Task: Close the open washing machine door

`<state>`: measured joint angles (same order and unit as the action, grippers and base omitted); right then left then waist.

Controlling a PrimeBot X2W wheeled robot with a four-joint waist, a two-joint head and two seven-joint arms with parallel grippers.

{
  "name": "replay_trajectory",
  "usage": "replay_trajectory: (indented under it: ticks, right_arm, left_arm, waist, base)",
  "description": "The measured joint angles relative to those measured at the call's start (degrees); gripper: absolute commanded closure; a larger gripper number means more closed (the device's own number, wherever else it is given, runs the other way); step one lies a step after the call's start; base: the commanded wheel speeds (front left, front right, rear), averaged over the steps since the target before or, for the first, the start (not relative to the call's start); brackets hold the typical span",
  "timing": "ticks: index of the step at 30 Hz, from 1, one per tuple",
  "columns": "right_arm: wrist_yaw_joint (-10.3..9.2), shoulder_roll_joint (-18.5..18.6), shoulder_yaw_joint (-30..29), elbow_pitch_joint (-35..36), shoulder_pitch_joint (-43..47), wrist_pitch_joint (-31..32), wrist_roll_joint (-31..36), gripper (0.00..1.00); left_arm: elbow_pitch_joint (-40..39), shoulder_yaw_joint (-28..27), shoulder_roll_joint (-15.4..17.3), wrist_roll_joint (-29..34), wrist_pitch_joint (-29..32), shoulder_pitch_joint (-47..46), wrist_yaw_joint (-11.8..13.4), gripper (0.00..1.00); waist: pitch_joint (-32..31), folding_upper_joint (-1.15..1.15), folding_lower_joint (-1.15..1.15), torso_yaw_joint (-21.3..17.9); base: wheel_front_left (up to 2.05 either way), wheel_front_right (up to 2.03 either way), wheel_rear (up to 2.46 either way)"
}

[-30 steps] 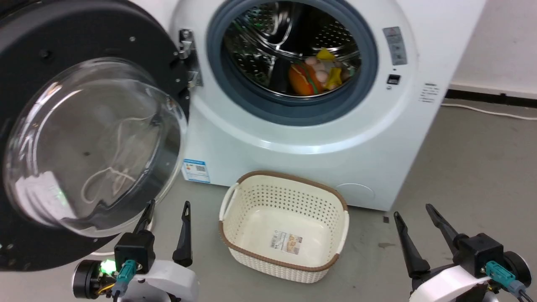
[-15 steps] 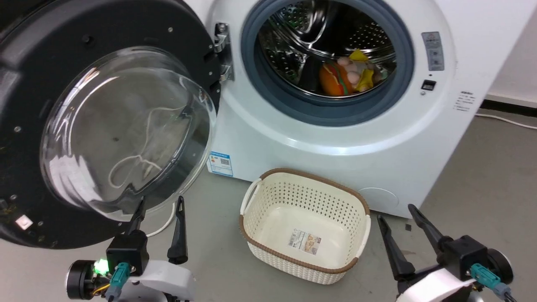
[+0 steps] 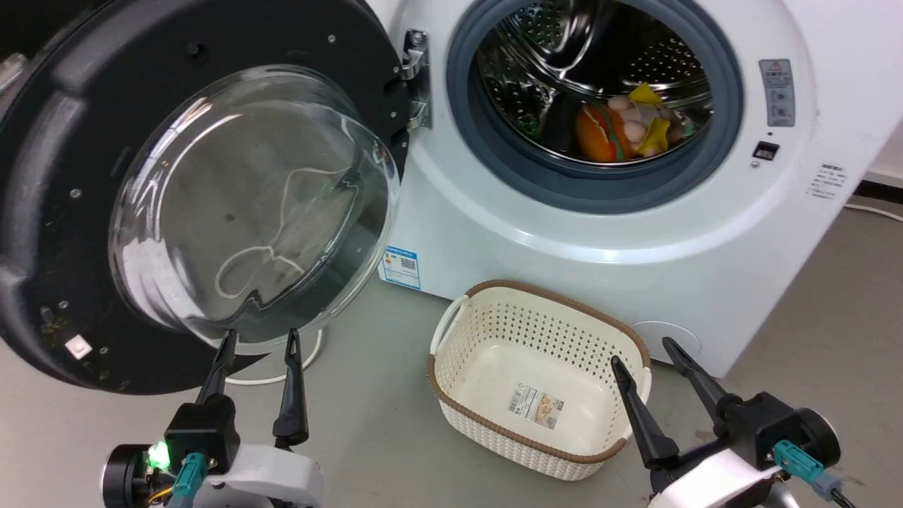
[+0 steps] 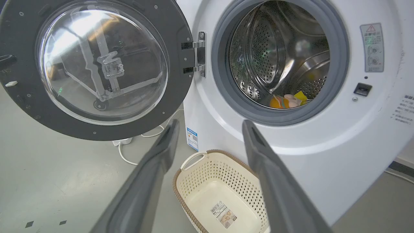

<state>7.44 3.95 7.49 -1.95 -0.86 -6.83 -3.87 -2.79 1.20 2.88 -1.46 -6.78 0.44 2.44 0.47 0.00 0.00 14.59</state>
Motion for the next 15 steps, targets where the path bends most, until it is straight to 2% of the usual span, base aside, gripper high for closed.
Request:
replay_trajectory:
  ticks: [13,14,15]
  right_arm:
    - [0.0,0.67,1.83,-0.26,-0.51,-1.46,-0.75,0.0]
    - [0.0,0.68,1.82,-0.27,-0.51,-1.63,-0.75,0.0]
    - [0.0,0.68,1.8,-0.27,-0.5,-1.74,-0.75,0.0]
  left_arm:
    - [-1.41,-0.59,-0.01,-1.0,-1.43,0.75,1.0,0.0]
    - [-1.54,-0.59,0.0,-1.47,-1.47,0.75,0.99,0.34]
    - [-1.65,-0.65,0.0,-1.81,-1.8,0.77,0.97,1.0]
  waist:
    - [-0.03,0.0,0.0,3.06]
    - [-0.01,0.0,0.0,3.31]
    - [0.02,0.0,0.0,3.56]
  base:
    - [0.0,0.0,0.0]
    - [0.0,0.0,0.0]
    - [0.0,0.0,0.0]
